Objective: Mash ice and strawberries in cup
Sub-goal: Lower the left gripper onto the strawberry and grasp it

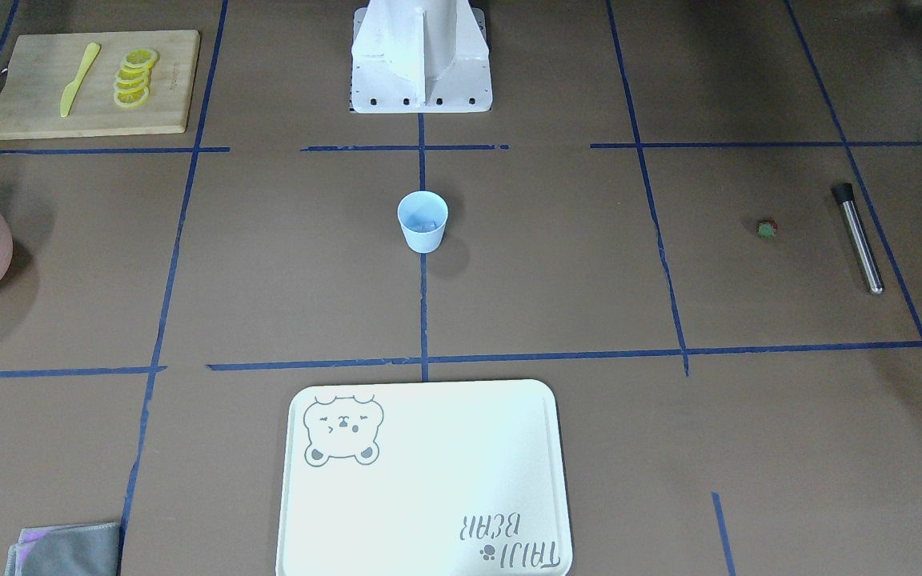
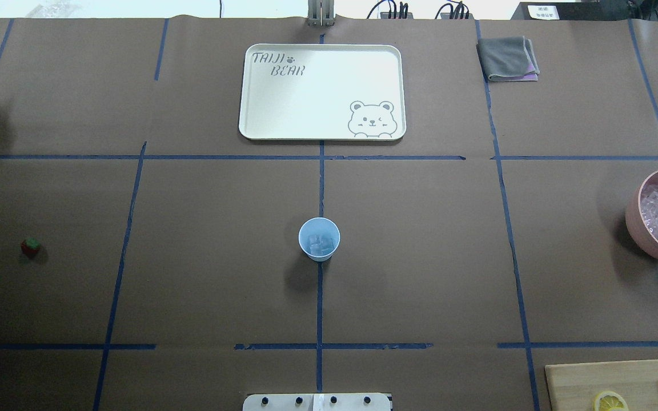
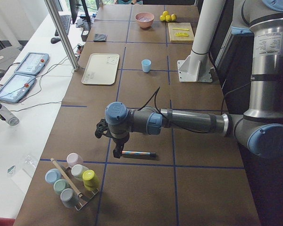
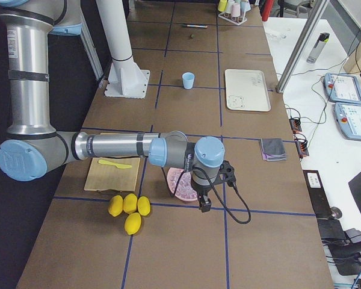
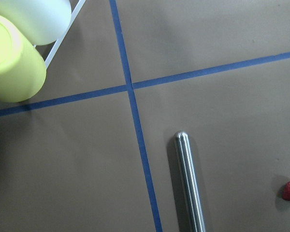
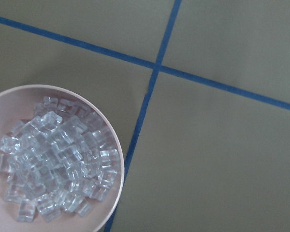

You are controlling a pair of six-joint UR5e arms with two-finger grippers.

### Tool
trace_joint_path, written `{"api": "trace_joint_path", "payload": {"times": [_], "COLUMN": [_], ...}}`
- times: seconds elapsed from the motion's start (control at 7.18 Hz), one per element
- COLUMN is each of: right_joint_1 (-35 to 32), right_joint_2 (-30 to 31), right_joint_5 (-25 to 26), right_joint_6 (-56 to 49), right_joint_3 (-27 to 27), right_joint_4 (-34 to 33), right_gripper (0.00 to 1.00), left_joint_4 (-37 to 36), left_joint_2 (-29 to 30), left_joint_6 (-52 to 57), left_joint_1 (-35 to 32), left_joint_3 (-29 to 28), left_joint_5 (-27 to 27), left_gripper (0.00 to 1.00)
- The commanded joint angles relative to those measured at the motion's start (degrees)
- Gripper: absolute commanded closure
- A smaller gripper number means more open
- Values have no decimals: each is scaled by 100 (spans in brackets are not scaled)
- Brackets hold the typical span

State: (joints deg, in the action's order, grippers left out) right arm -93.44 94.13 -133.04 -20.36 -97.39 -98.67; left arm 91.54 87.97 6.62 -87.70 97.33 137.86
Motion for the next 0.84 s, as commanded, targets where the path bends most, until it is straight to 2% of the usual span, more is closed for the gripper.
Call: {"api": "trace_joint_path", "payload": {"times": [0.0,0.14,0.42,0.7], "right_joint_1": [-96,-87,-87,-87], "right_joint_2": [351,412,413,422], "right_joint_5": [6,14,15,15], "right_joint_6": [732,700,683,682], "right_joint_3": [-462,-474,-483,-518], "right_joint_4": [32,41,41,41], "right_gripper": [1,1,1,1], "left_joint_4": [12,65,782,847], "left_joint_2": [53,54,10,71], "left_joint_6": [15,32,-3,-342], "left_joint_1": [-2,-2,24,681], "left_joint_3": [75,58,128,215], "left_joint_5": [39,39,-22,-31], "left_gripper": [0,0,0,0]}}
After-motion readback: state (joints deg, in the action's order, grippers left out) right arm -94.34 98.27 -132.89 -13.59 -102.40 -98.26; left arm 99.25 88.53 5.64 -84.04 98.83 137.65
